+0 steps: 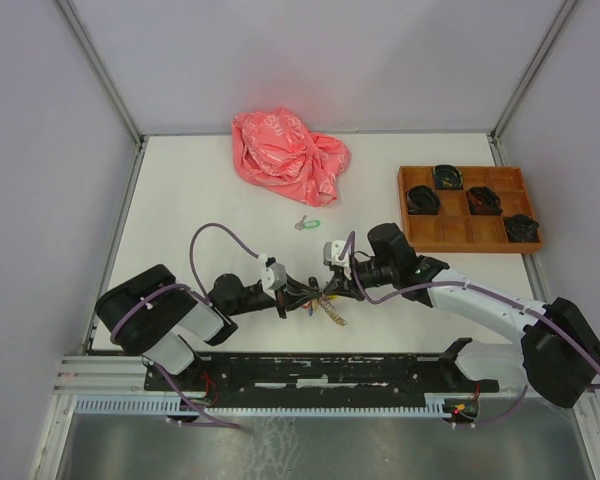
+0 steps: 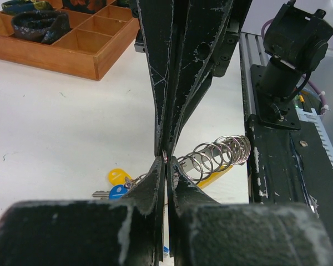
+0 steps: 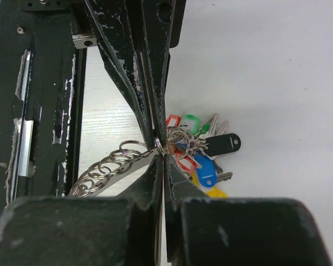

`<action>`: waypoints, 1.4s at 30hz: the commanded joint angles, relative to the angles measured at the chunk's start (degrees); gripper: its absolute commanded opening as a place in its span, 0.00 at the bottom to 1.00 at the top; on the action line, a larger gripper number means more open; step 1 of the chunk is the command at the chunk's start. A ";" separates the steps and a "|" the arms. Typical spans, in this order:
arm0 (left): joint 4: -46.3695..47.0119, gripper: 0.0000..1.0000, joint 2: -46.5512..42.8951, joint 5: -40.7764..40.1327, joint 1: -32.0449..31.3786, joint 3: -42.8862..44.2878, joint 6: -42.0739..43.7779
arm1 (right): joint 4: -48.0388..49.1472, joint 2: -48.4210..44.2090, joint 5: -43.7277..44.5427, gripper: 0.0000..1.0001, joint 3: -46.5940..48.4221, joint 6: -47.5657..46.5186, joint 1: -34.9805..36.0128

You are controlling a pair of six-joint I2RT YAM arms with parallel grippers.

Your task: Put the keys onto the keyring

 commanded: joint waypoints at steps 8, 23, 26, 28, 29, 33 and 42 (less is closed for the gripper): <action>12.17 0.19 1.22 -0.92 -0.16 -0.88 0.60 | -18.02 2.37 3.80 0.01 11.53 -6.29 1.03; -2.37 0.32 -4.53 0.45 -0.23 2.13 6.29 | -48.30 14.55 21.93 0.01 33.31 -11.83 9.09; -1.40 0.32 -2.66 2.32 -0.21 2.83 5.09 | -47.95 15.03 21.13 0.01 34.63 -11.65 9.68; 0.48 0.31 -1.20 3.13 -0.25 2.90 4.15 | -47.08 15.24 20.83 0.01 35.19 -11.51 9.80; 1.63 0.32 -0.51 3.30 -0.31 2.82 3.85 | -46.95 15.48 20.87 0.01 35.53 -11.48 9.86; 2.88 0.31 1.44 3.51 -0.31 3.25 3.36 | -47.07 16.23 21.10 0.01 36.61 -11.54 9.99; 3.45 0.28 2.77 2.90 -0.40 4.11 2.98 | -47.18 17.29 20.09 0.01 36.90 -12.09 10.43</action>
